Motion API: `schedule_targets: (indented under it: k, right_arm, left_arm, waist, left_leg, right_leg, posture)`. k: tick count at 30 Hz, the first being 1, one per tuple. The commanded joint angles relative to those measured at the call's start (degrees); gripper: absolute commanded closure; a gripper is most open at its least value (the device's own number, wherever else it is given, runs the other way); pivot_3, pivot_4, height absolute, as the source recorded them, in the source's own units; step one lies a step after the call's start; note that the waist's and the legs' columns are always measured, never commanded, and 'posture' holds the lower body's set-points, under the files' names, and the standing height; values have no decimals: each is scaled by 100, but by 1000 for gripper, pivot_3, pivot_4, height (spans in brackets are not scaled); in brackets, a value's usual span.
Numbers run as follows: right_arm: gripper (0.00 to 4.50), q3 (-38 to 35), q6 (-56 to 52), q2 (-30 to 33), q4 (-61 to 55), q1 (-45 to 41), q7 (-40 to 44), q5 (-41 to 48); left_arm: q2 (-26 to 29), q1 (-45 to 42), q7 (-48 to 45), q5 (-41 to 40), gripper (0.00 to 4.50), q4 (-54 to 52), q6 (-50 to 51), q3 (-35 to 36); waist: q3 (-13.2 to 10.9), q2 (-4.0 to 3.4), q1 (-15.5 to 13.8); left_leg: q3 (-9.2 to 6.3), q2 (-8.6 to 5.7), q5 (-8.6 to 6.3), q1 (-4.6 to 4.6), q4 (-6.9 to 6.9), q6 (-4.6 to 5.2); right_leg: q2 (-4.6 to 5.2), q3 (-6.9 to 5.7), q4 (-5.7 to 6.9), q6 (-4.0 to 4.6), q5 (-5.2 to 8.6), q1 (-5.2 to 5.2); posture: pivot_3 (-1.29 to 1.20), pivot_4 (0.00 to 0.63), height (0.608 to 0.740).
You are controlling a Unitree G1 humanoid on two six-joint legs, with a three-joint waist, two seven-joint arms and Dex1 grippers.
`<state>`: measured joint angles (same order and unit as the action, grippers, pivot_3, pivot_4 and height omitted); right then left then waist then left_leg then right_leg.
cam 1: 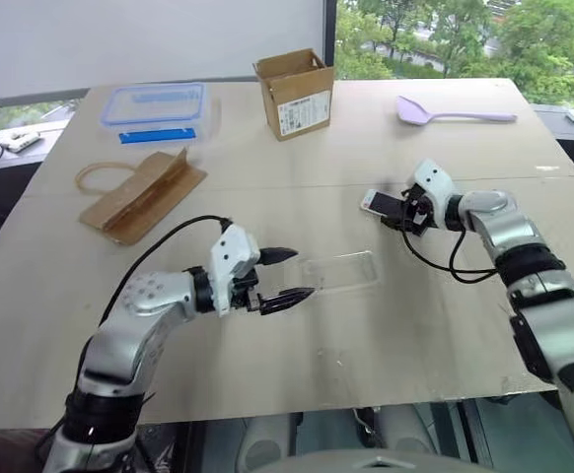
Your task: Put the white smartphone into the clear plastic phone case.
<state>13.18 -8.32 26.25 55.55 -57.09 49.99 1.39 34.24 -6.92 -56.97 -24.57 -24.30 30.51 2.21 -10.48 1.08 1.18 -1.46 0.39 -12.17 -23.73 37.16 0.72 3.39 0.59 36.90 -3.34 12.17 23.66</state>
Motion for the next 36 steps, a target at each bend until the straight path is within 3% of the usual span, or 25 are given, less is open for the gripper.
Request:
schedule_targets:
  k: [1,3,8,12,15,17,19,20,23,26,29,32,34,36]
  right_arm:
    - [0,-59,-10,17,844,-309,187,-247]
    - [0,-30,-112,-20,1152,-402,552,-308]
    - [1518,-8,49,-59,1386,-358,886,-484]
    - [1540,-370,372,104,805,-111,1075,-207]
    - [1548,-666,-33,266,-601,258,1451,218]
    - [1786,-604,-957,514,-3030,973,1761,668]
    - [2678,-393,-1632,666,-4832,1559,1802,874]
    - [3284,-257,-1839,683,-5389,1749,1741,870]
    - [4441,444,-2018,675,-6569,2205,1519,460]
    - [4441,795,-1952,571,-6733,2319,1214,149]
    - [4441,595,-2196,311,-6532,2190,983,379]
    - [3731,-59,-2460,278,-6300,1954,885,842]
    - [2626,-340,-2407,473,-5938,1851,906,930]
    - [1828,-452,-2349,569,-5655,1771,907,963]
  left_arm:
    - [31,185,240,-111,615,-337,-134,196]
    - [33,312,343,-131,615,-395,-177,220]
    - [86,565,423,-130,551,-403,-294,239]
    - [127,679,480,-23,551,-249,-425,241]
    - [196,795,415,1,551,-128,-565,227]
    - [208,835,401,-31,551,-8,-630,252]
    - [209,838,367,-52,551,98,-702,246]
    - [217,834,320,-62,551,155,-752,236]
    - [202,822,115,-99,551,402,-951,176]
    - [174,781,48,9,551,630,-1222,125]
    - [181,726,8,84,551,745,-1371,47]
    - [160,724,101,116,551,712,-1425,44]
    - [164,833,170,133,551,611,-1469,57]
    - [155,873,238,148,551,561,-1494,61]
  waist:
    - [1,-1,6]
    - [2,-1,-19]
    - [10,-3,-30]
    - [12,-2,-36]
    - [8,-7,-39]
    - [3,-16,-42]
    - [-2,-24,-26]
    - [-2,-24,-13]
    - [1,-25,14]
    - [1,-24,-13]
    - [2,-22,-43]
    - [1,-20,-54]
    - [2,-20,-57]
    - [2,-19,-57]
  left_leg:
    - [0,0,0,3,0,0]
    - [-5,0,0,4,2,0]
    - [-7,-1,0,7,3,0]
    - [-11,-1,0,5,-1,-1]
    - [-9,-1,0,3,-3,-1]
    - [-4,-1,0,-2,-6,-1]
    - [-10,2,0,-5,-8,-1]
    - [-11,3,-1,-6,-10,-1]
    - [-14,11,-1,2,-15,-1]
    - [-9,13,-1,3,-11,-1]
    - [-4,11,-1,-4,4,-1]
    - [-5,12,-1,-5,8,-1]
    - [-7,10,-1,-5,6,-1]
    - [-7,6,-1,-5,1,-1]
  right_leg:
    - [0,0,3,1,-1,-2]
    - [-2,-2,5,9,-1,-4]
    - [-2,-2,5,18,3,-11]
    - [-3,-5,4,7,-3,-10]
    - [-2,-4,1,7,-3,-8]
    - [-1,1,1,6,-3,0]
    - [-1,-2,6,4,-3,5]
    - [-3,0,6,4,-2,10]
    - [-14,4,6,4,0,10]
    - [-16,-1,6,10,24,9]
    - [-12,5,6,10,23,9]
    - [-8,7,4,27,12,5]
    - [-7,5,4,28,12,5]
    - [-6,5,3,29,12,5]
  posture:
    - [0,150,740]
    - [0,150,740]
    - [0,150,740]
    - [0,150,740]
    - [0,150,740]
    - [0,150,740]
    - [0,150,740]
    - [0,150,740]
    - [0,150,740]
    - [0,150,740]
    - [0,150,740]
    - [0,150,740]
    - [0,150,740]
    - [0,150,740]
